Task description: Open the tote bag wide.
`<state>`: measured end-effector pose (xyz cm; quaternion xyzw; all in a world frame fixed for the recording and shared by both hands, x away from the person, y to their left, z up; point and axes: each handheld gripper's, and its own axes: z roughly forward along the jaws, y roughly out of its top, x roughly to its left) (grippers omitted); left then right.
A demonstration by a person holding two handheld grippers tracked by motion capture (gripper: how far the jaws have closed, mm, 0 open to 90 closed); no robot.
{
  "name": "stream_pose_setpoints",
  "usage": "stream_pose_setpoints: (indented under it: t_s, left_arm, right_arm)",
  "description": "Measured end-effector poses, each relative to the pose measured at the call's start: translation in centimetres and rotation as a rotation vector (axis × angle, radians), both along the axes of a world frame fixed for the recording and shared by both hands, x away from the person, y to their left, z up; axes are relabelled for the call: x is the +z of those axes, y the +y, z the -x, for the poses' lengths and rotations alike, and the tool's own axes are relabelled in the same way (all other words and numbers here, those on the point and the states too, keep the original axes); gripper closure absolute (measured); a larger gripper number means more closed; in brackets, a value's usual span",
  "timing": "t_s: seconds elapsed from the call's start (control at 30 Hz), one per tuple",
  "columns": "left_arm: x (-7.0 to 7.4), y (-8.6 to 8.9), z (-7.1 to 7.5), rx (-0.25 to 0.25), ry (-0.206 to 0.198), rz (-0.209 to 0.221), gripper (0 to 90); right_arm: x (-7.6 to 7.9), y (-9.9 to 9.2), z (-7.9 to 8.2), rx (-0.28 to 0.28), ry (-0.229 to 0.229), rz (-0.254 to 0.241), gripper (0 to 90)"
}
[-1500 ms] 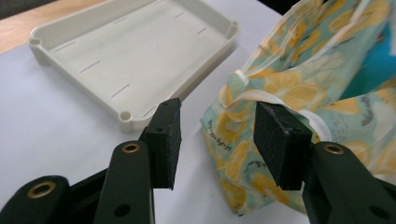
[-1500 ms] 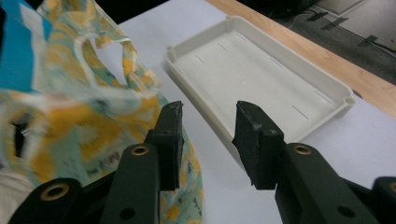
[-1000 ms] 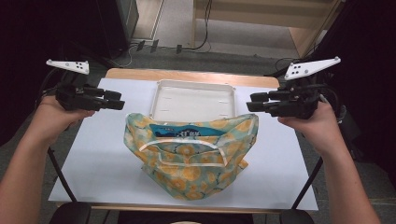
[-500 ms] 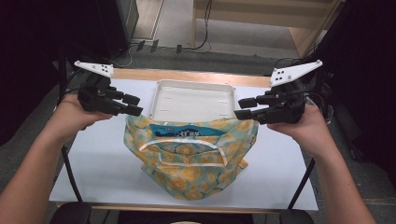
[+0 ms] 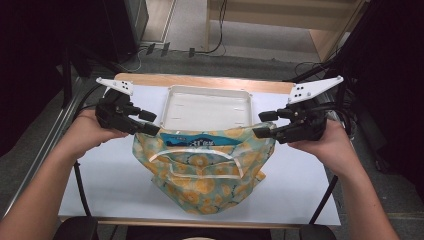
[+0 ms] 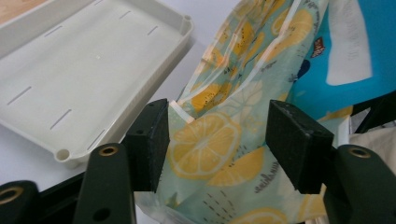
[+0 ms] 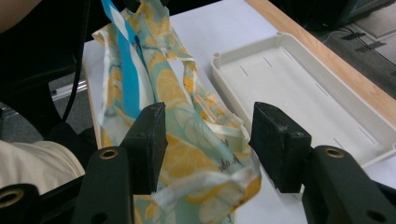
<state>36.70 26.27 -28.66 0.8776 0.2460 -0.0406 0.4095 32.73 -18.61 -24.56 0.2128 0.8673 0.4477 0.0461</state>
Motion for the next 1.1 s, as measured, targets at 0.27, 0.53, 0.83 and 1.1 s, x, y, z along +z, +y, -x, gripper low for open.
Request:
stream_pose_setpoints:
  t_s: [0.27,0.53,0.83,1.1]
  left_arm:
    - [-2.3,-0.3,0.0,-0.027,0.069,-0.028,61.3]
    - [-3.2,-0.6,1.6,-0.034,0.097,-0.041,89.8]
    - [-3.9,-0.7,2.8,-0.017,0.090,0.006,90.0]
    - [-4.8,-1.3,2.3,0.015,0.087,0.010,89.8]
  right_arm:
    - [-1.0,-0.2,0.3,0.013,0.042,0.018,63.6]
    - [-2.0,-0.4,1.9,0.022,0.021,0.064,84.3]
    - [-4.0,-1.7,3.0,-0.015,0.021,0.039,84.4]
    - [-6.2,-2.3,2.7,-0.050,0.048,0.029,84.9]
